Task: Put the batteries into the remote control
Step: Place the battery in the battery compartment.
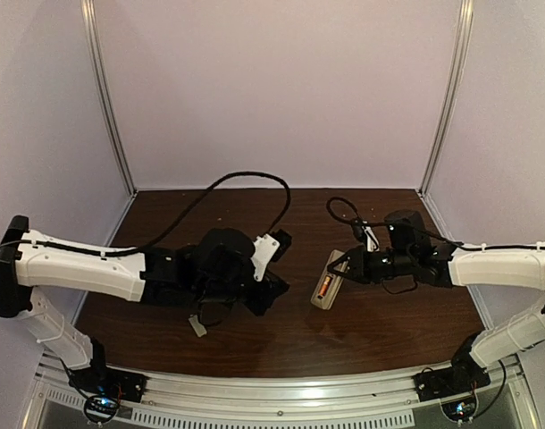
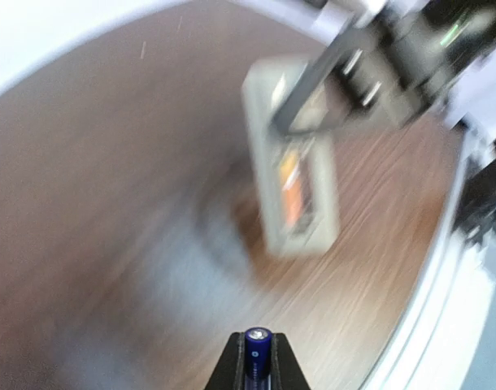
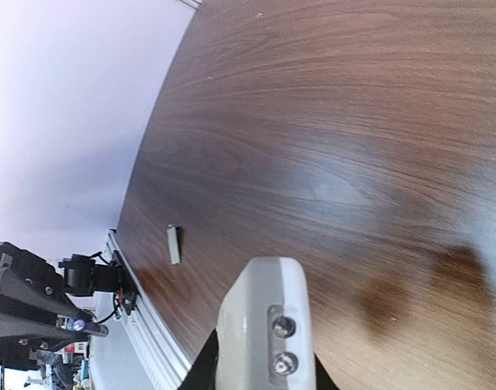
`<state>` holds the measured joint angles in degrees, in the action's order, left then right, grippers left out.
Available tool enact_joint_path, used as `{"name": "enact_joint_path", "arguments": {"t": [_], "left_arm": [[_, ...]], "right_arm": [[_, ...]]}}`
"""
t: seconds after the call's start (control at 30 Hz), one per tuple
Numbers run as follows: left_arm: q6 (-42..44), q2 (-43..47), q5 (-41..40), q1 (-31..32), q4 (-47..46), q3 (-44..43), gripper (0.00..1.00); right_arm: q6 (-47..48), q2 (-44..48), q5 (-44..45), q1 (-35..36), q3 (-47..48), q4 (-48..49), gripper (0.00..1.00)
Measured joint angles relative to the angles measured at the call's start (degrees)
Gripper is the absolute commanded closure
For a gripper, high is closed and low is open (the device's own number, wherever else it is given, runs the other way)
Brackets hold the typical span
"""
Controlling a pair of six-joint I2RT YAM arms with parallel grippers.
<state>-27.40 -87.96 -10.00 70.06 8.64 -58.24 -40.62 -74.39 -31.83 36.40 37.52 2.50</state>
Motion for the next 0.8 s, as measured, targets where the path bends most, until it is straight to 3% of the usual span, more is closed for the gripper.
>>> {"name": "enact_joint_path", "arguments": {"t": [0.13, 0.3, 0.8], "left_arm": [[5.16, 4.11, 2.73, 0.0, -15.15, 3.65, 1.0], [9.01, 2.62, 6.58, 0.0, -25.81, 6.97, 1.0], [13.05, 0.81, 7.23, 0.0, -36.74, 7.87, 1.0]], "right_arm": [[-4.83, 0.0, -1.73, 2.05, 0.0, 6.64, 1.0], [-9.01, -0.42, -3.28, 4.15, 0.0, 12.81, 1.0], [-15.47, -2.12, -5.66, 8.0, 0.0, 23.56, 1.0]]}}
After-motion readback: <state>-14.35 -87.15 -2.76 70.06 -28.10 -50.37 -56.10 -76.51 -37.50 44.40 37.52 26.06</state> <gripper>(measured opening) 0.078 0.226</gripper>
